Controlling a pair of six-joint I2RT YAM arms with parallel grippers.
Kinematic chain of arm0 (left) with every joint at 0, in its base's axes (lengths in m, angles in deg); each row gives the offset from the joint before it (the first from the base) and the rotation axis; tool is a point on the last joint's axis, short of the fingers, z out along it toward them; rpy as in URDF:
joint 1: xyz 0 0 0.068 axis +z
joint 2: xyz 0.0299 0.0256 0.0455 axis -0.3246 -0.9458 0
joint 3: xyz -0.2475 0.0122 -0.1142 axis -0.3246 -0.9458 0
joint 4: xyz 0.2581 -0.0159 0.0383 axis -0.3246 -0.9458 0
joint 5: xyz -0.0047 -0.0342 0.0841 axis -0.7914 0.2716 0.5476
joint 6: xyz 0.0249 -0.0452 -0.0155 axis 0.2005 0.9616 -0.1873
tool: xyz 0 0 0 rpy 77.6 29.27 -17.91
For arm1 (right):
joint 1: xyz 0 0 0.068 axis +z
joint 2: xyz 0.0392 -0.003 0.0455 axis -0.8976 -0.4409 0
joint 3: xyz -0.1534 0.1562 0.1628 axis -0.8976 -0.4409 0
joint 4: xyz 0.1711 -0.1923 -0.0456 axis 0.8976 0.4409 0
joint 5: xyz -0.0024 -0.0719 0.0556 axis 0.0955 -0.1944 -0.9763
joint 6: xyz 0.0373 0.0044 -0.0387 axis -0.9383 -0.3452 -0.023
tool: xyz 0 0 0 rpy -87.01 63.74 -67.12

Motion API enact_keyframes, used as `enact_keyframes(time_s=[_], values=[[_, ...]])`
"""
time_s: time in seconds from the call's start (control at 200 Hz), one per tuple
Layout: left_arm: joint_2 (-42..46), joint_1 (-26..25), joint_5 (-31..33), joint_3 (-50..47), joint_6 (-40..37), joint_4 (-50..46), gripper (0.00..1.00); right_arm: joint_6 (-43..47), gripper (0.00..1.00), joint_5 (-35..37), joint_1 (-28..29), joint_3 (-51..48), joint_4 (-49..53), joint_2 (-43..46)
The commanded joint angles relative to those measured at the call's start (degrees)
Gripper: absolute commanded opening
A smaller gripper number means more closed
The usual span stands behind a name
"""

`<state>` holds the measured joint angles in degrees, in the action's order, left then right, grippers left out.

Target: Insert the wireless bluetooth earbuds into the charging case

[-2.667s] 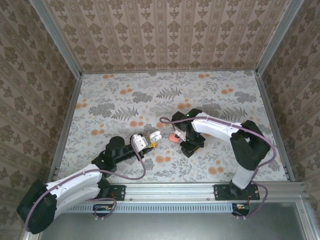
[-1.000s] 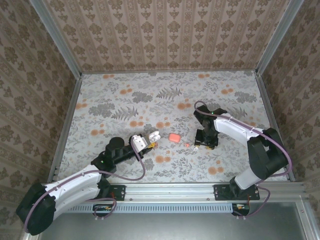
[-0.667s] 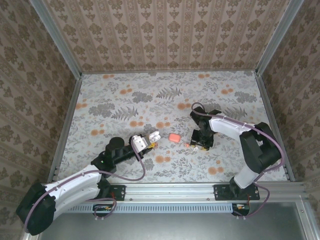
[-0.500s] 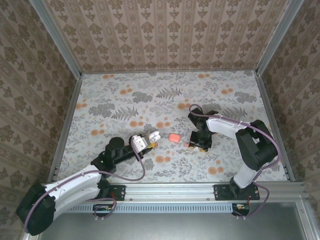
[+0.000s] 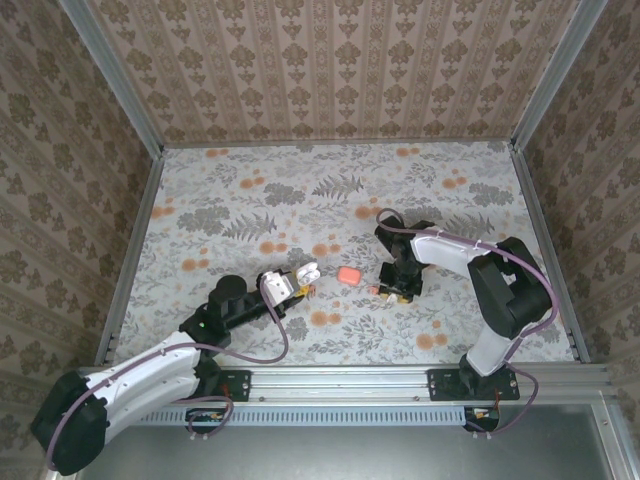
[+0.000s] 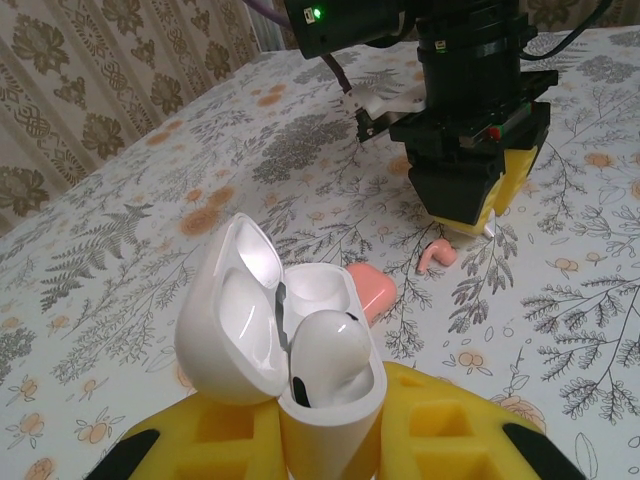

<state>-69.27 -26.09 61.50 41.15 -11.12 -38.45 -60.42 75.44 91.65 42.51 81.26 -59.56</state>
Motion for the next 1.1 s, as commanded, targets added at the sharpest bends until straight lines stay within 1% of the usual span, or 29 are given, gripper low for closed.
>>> enact_keyframes(time_s=[0.0,0.08,0.175,0.26,0.395,0.485,0.73,0.955,1.095], values=[[0.84,-0.37,-0.07,0.46,-1.31,0.13,0.06,0.73,0.37,1.37,0.39,1.52,-0.37,-0.84],[0.82,-0.32,0.02,0.51,-1.28,0.04,0.06,1.14,0.34,1.75,0.32,1.86,-0.49,-0.75],[0.83,-0.34,0.02,0.53,-1.26,-0.08,0.06,1.28,0.33,1.84,0.36,2.26,-0.53,-0.86],[0.89,-0.40,-0.01,0.51,-1.28,-0.06,0.06,1.37,0.33,1.47,0.32,2.39,-0.63,-1.34],[0.82,-0.36,0.10,0.49,-1.30,-0.20,0.06,1.48,0.37,0.37,0.47,2.24,-0.36,-2.35],[0.84,-0.38,0.17,0.51,-1.28,-0.22,0.06,1.46,0.37,0.35,0.66,1.97,-0.09,-2.75],[0.91,-0.36,0.19,0.68,-1.28,-0.48,0.06,2.13,0.28,0.96,0.72,2.04,0.09,-2.93],[0.36,-0.37,0.61,0.11,-0.86,0.57,0.06,1.65,0.27,1.88,0.80,1.23,-1.03,1.06],[-1.54,-0.32,0.94,-1.36,0.47,5.16,0.06,1.11,0.27,2.95,1.43,-1.07,-4.65,6.13]])
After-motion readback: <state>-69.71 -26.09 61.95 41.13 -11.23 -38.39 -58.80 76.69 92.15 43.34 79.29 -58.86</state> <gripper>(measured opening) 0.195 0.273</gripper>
